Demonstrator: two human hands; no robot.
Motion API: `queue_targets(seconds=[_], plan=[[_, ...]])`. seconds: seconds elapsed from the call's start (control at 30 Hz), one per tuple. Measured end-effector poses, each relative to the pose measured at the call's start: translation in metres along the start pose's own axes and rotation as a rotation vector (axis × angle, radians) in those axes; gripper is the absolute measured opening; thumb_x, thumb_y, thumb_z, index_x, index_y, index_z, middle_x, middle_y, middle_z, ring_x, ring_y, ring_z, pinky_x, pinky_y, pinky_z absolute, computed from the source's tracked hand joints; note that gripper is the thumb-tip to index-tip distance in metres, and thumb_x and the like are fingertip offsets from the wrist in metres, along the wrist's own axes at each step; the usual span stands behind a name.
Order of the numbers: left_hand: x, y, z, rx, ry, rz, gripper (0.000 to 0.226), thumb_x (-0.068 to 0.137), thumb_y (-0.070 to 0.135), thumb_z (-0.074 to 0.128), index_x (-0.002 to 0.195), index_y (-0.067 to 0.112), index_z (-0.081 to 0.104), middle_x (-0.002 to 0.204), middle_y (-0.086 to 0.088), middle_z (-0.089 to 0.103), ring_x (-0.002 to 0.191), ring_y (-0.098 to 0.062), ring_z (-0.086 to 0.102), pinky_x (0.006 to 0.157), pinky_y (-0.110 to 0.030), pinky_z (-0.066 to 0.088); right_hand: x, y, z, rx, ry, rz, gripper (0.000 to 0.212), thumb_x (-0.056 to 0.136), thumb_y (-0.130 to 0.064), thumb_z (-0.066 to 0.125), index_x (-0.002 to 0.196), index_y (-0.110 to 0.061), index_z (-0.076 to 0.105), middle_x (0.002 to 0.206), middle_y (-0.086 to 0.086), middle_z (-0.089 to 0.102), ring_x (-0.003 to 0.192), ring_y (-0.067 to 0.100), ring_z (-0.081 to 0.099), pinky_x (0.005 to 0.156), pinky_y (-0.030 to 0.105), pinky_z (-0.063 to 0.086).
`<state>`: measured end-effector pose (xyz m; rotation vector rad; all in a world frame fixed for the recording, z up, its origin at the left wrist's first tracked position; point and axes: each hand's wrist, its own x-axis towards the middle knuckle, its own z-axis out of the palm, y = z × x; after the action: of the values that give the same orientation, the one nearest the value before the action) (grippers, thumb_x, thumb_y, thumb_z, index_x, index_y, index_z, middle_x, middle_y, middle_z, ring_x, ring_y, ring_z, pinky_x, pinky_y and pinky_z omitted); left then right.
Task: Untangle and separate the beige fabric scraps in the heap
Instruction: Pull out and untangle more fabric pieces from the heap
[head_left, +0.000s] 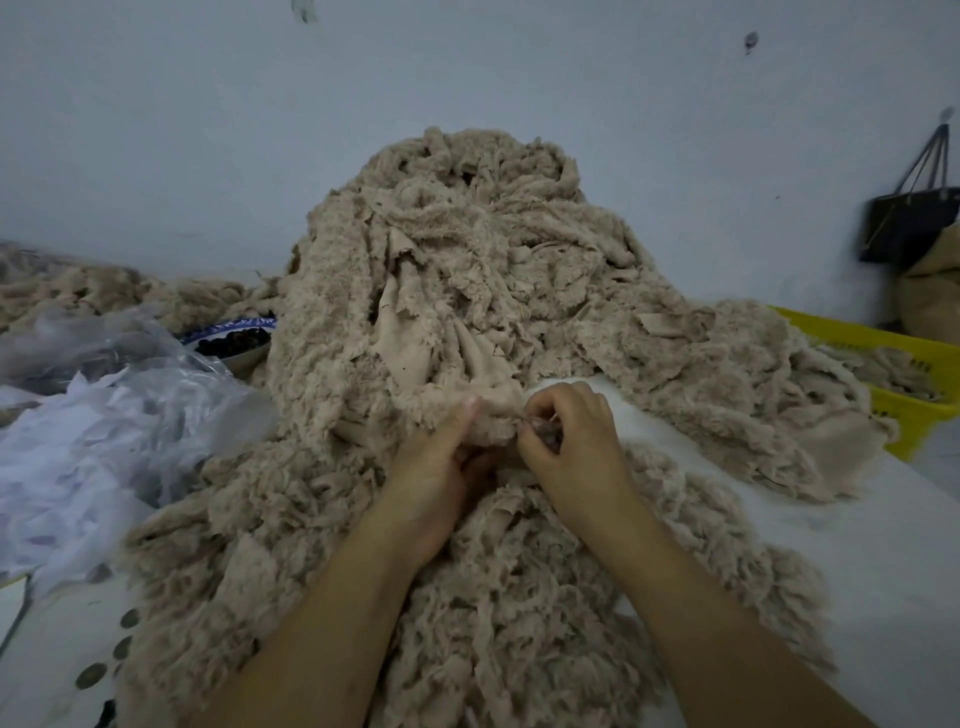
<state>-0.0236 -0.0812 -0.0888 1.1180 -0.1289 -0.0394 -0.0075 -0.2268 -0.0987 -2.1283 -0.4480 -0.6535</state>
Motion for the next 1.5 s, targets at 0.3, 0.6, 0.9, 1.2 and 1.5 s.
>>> queue_targets(seconds=[0.3,0.6,0.9,1.2,1.5], plan=[[0.004,-0.006,0.0,-0.003,0.092,-0.113,0.039,0.095,0.027,0.058,0.122,-0.001,0.065,0.115,-0.019,0.072,0.103,-0.026,0.071,0.086,-0.031,0.06,-0.007,-0.009,-0.006,0.236,-0.141,0.1,0.02,0.096,-0.028,0.052,0.086,-0.046,0.054,0.083,-0.026,0.062,0.068,-0.002,0.057,0.057,0.017,0.046],[0.003,0.002,-0.01,-0.331,0.046,-0.101,0.015,0.076,0.019,0.067,0.084,0.012,0.077,0.093,-0.009,0.074,0.077,-0.017,0.072,0.059,-0.025,0.058,-0.007,-0.004,-0.004,0.497,-0.156,0.455,0.065,0.079,-0.081,0.027,0.11,-0.039,0.066,0.096,-0.019,0.072,0.087,-0.004,0.067,0.078,0.02,0.054],[0.0,-0.006,0.0,-0.124,0.098,-0.13,0.033,0.09,-0.016,0.048,0.078,0.003,0.073,0.079,-0.005,0.074,0.067,-0.013,0.073,0.054,-0.024,0.057,0.004,0.009,-0.009,1.101,-0.062,0.697,0.022,0.098,-0.021,0.059,0.085,-0.018,0.076,0.081,0.0,0.066,0.051,0.005,0.049,0.046,0.02,0.043],[-0.002,-0.006,0.003,-0.11,-0.036,-0.08,0.025,0.08,0.001,0.055,0.065,0.012,0.072,0.08,-0.002,0.069,0.08,-0.014,0.069,0.075,-0.026,0.056,0.0,0.012,-0.006,0.607,-0.219,0.655,0.049,0.091,-0.064,0.052,0.076,-0.018,0.057,0.054,-0.01,0.05,0.042,0.005,0.042,0.039,0.019,0.033],[-0.003,-0.007,0.008,-0.007,0.028,-0.035,0.032,0.086,0.002,0.054,0.061,0.012,0.072,0.074,-0.004,0.068,0.077,-0.016,0.067,0.075,-0.025,0.055,0.002,0.011,-0.004,1.134,-0.135,0.616,0.01,0.096,-0.016,0.055,0.089,-0.011,0.059,0.098,0.02,0.061,0.092,0.03,0.059,0.089,0.048,0.05]])
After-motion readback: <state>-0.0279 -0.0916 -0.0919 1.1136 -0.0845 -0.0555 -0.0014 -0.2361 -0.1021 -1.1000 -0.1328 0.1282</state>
